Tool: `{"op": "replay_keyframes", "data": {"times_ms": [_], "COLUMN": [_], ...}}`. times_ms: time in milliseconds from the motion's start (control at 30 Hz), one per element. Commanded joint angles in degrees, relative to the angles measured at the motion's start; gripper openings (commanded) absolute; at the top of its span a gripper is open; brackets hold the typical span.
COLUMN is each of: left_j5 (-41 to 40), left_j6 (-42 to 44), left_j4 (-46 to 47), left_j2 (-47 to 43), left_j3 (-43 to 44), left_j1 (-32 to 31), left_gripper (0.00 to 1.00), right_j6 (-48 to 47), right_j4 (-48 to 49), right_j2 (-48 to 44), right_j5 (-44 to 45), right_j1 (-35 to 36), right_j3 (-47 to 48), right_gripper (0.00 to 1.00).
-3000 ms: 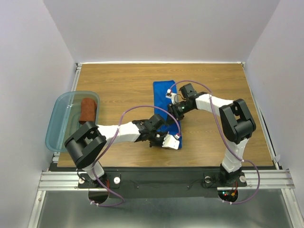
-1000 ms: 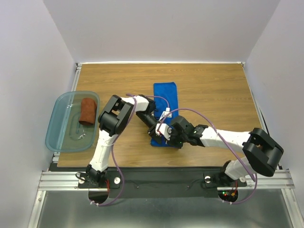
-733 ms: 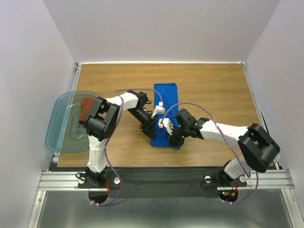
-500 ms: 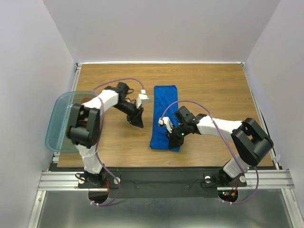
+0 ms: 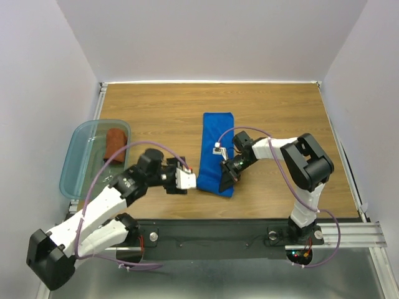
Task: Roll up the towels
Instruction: Roll the towel
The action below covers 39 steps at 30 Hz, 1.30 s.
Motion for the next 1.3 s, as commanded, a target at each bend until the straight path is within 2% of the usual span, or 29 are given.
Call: {"op": "replay_keyframes", "data": {"times_ms": [0,100,267,500,800,933,1233,1267], "left_j5": [-11.93,-17.84,-21.8,-20.23,-19.34,-20.49,-23.83,-24.18], "left_j6": [5.42,7.97,12.18,14.13,18.69,20.89,19.75,19.58], "left_j4": [10.83,16.11,26.83,36.4,40.37,43.53,45.3,45.12], "left_j2": [-4.56,-4.58,-0.28,11.66,21.87,25.82,33.48,34.18], "left_j3": [-7.97,-12.37,-15.54,-13.97,-12.47,-13.17,-10.89,-10.36], "left_j1": [-9.13,-20.19,-26.64,-28.49,-28.66,-28.66,-28.75,-28.75], "left_gripper": [0.81,0.82,0.79,0.72,0.71,0.71,0.53,0.46], "right_j6": [1.19,0.93,0.22,-0.65,-3.29,-7.41,-14.45,-14.8], "right_j4": [-1.72,-3.64,-5.93,-9.89,-14.37,-20.34,-27.9,-28.17], "right_j2": [3.62,6.61,10.48,15.4,18.84,20.5,23.06,23.06], "right_j5": [-5.07,-5.87,-6.31,-7.54,-9.38,-9.74,-10.09,-10.0], "right_j1": [-0.88,-1.76,-2.29,-3.17,-4.05,-4.05,-4.05,-4.05], "right_j3": [2.5,4.26,6.81,10.94,13.84,15.86,18.41,18.85], "right_gripper": [0.01,0.01,0.01,0.02,0.03,0.04,0.04,0.04]}}
